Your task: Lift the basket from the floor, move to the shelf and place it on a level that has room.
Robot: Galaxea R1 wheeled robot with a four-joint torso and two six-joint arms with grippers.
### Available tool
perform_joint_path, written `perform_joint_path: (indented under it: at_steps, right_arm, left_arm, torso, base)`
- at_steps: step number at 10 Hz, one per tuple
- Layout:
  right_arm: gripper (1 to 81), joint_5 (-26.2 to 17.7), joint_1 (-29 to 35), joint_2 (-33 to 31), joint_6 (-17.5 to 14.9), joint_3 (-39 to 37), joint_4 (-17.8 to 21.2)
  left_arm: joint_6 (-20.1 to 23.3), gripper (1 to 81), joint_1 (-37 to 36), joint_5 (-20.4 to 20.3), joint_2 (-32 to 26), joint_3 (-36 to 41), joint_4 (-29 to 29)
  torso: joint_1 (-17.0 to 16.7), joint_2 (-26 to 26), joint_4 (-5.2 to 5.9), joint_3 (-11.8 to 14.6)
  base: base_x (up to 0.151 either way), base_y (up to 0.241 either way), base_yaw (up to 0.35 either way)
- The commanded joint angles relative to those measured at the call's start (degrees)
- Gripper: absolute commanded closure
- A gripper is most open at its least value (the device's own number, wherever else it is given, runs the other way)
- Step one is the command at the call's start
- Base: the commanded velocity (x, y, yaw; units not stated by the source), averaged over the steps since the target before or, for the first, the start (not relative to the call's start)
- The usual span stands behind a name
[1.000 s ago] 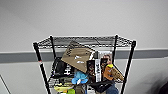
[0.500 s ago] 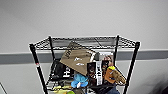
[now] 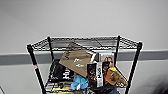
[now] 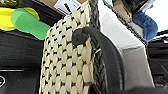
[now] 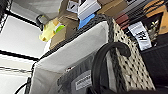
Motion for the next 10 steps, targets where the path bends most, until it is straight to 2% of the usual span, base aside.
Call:
perform_joint_path:
  at_steps: [1, 6, 10]
  right_arm:
    - [81.1, -1.55, 5.84, 0.52, 0.91, 3.75, -0.03]
    - [81.1, -1.55, 6.10, -0.26, 0.91, 5.67, -0.11]
    - [81.1, -1.55, 6.98, -4.31, 0.64, 12.96, -0.12]
  left_arm:
    - [0.84, 81.1, -5.98, 0.44, 0.24, 5.09, 2.16]
    - [0.84, 81.1, -5.98, 0.43, -1.34, 7.64, 2.34]
    - [0.76, 81.1, -6.07, -1.84, -4.24, 13.08, 3.83]
  torso:
    - [0.00, 0.00, 0.00, 0.00]
    - [-0.09, -0.02, 0.00, 0.00]
    - [-0.09, -0.02, 0.00, 0.00]
  base:
    - [0.000, 0.000, 0.000]
    - [0.000, 0.000, 0.000]
    - [0.000, 0.000, 0.000]
